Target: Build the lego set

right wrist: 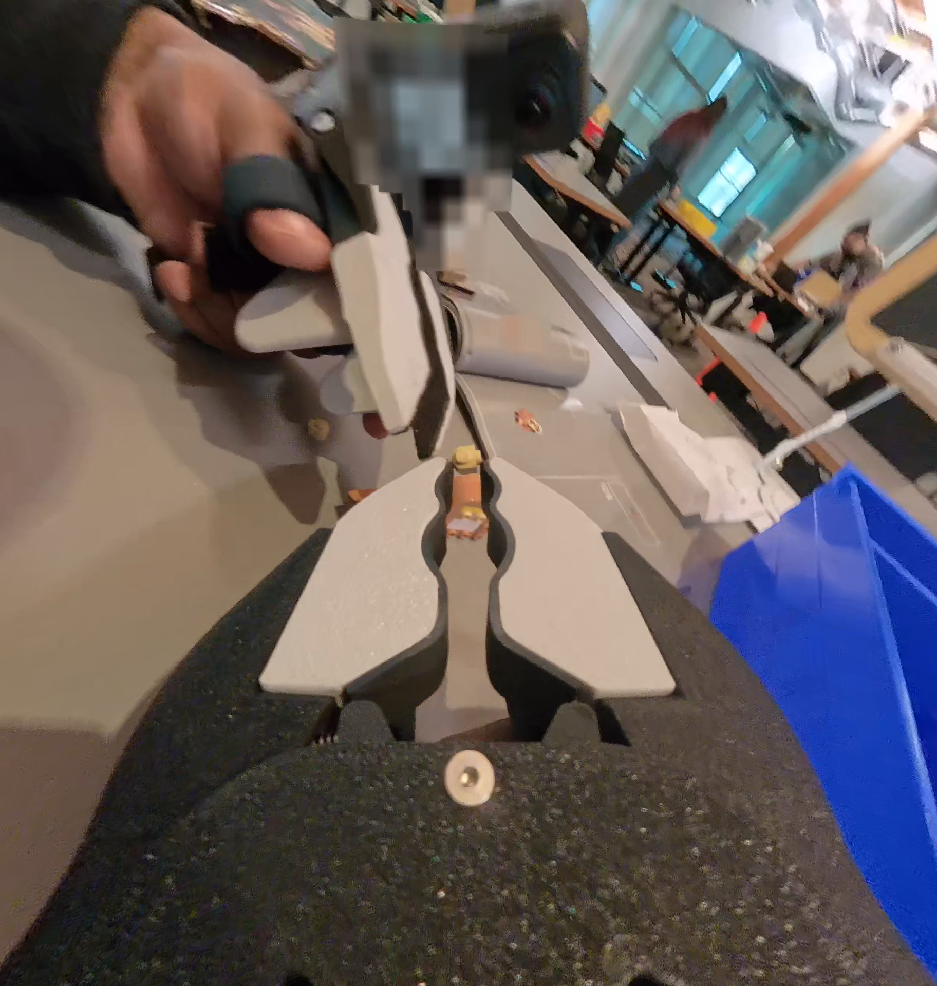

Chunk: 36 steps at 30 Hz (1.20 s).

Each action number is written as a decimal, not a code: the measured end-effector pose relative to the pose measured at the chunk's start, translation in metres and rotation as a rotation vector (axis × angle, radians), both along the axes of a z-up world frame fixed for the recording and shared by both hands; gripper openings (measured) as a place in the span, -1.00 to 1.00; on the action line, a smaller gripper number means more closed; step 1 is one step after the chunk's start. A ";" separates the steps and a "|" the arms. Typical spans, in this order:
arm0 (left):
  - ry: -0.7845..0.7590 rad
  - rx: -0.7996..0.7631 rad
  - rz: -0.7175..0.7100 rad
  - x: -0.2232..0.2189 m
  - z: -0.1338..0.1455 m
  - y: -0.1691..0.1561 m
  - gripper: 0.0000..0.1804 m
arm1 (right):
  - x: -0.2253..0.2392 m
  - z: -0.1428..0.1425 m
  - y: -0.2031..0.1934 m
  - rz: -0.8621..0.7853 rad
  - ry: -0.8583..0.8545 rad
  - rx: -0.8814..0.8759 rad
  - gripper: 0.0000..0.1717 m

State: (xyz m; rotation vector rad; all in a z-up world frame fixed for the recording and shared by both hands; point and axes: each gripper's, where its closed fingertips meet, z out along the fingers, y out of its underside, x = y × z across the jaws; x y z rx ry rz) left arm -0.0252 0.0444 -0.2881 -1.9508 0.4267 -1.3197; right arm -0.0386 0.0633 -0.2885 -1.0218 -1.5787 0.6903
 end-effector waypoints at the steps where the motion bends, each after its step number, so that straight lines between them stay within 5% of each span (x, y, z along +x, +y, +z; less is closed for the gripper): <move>1: 0.010 0.002 0.015 0.000 0.000 0.002 -0.76 | 0.000 -0.001 0.003 -0.028 -0.008 -0.026 -0.89; 14: -0.061 -0.045 0.108 -0.001 0.004 0.007 -0.91 | -0.004 0.001 -0.012 -0.046 0.007 0.014 -0.89; 19: -0.037 -0.050 -0.047 0.005 0.004 -0.012 -0.92 | 0.001 0.006 -0.025 0.102 0.045 0.177 -0.76; 27: 0.066 -0.084 -0.274 0.019 -0.008 -0.046 -0.92 | 0.016 -0.003 -0.056 0.350 0.016 0.379 -0.81; 36: 0.140 -0.080 -0.298 0.022 -0.017 -0.051 -0.92 | 0.023 -0.013 -0.071 0.446 -0.019 0.439 -0.86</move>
